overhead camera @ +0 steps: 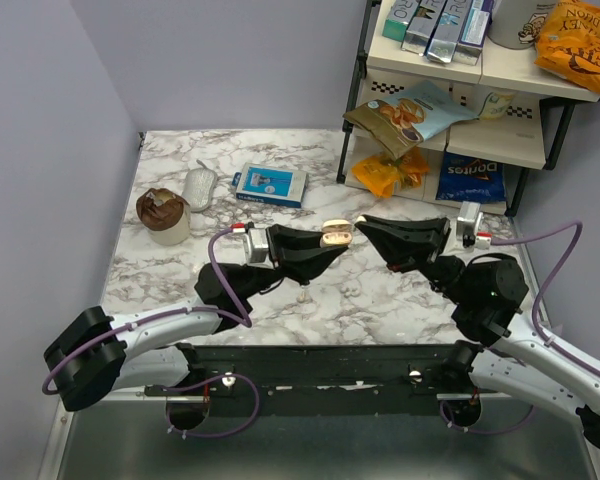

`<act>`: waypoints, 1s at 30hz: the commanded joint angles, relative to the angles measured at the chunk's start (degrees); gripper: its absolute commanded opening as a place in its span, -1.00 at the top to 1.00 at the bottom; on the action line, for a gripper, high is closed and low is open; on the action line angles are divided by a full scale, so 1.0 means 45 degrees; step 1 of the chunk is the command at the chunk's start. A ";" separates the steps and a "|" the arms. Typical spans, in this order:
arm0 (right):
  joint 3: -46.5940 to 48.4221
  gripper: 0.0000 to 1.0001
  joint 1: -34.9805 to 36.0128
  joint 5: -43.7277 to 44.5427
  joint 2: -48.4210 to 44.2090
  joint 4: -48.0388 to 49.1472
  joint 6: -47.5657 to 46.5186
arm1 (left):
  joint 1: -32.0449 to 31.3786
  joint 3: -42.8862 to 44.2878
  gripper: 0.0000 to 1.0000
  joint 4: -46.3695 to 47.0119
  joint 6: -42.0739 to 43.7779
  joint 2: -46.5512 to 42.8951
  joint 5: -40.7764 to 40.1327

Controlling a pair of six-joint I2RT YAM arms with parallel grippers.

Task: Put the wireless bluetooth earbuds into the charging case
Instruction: Place the earbud in the charging case.

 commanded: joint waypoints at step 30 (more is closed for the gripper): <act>-0.0520 0.99 0.0101 -0.3257 -0.0683 0.0131 -0.1168 | 0.2448 0.1432 1.00 0.4978 -0.4186 -0.0111 0.6763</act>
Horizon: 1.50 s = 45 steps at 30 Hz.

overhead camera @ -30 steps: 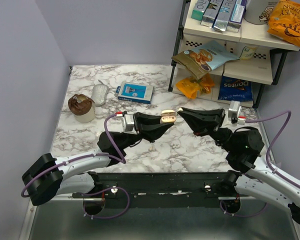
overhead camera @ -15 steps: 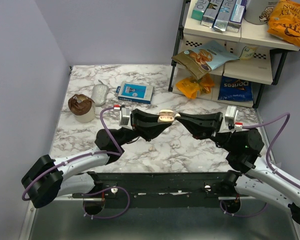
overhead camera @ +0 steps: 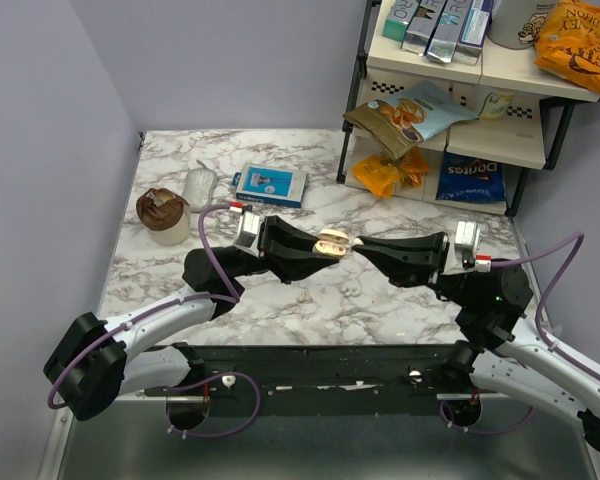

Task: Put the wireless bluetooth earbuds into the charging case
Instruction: Place the earbud in the charging case.

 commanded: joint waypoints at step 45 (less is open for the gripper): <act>-0.0302 0.99 0.0101 -0.0055 0.1199 0.2607 0.0779 | 0.0444 0.1486 1.00 0.4953 -0.1081 0.0245 0.1198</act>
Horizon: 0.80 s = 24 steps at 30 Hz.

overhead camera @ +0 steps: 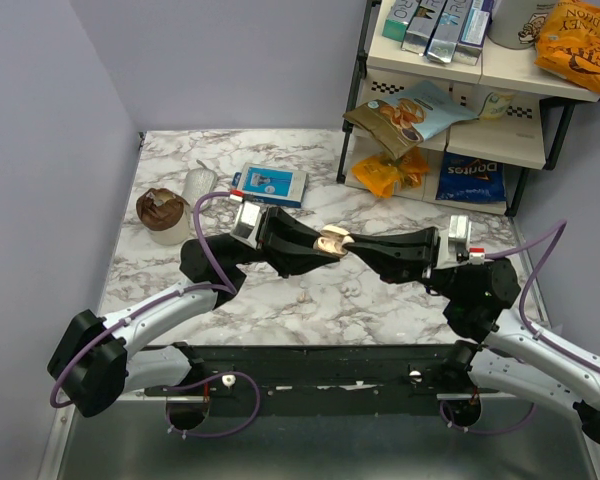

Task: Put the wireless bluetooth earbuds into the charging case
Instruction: Place the earbud in the charging case.

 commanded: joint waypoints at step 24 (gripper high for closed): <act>-0.0146 0.99 0.0053 0.2096 0.0498 -0.0096 0.0218 | -0.0316 -0.0176 1.00 0.4827 0.0441 0.0047 -0.2841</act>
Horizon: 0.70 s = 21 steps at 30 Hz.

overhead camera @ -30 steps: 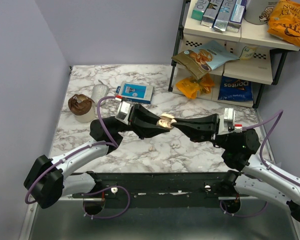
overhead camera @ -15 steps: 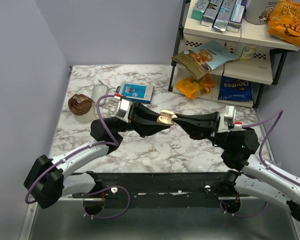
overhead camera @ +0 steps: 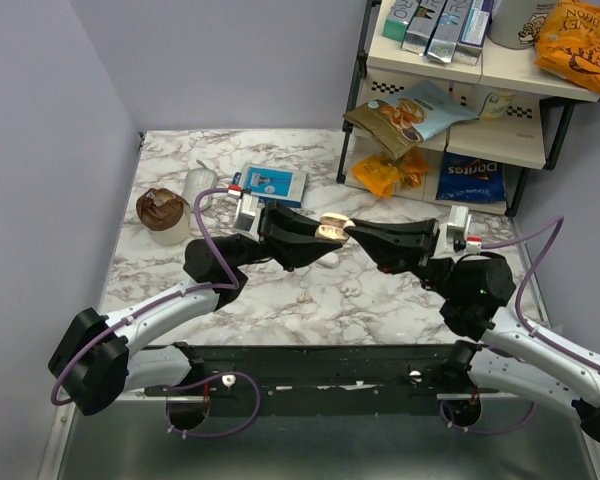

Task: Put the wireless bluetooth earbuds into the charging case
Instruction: Place the earbud in the charging case.

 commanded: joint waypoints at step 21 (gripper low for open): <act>-0.0185 0.59 0.0053 0.0659 -0.0038 -0.0964 0.0165 | -0.0131 0.0048 1.00 0.5080 0.0779 0.0145 -0.2046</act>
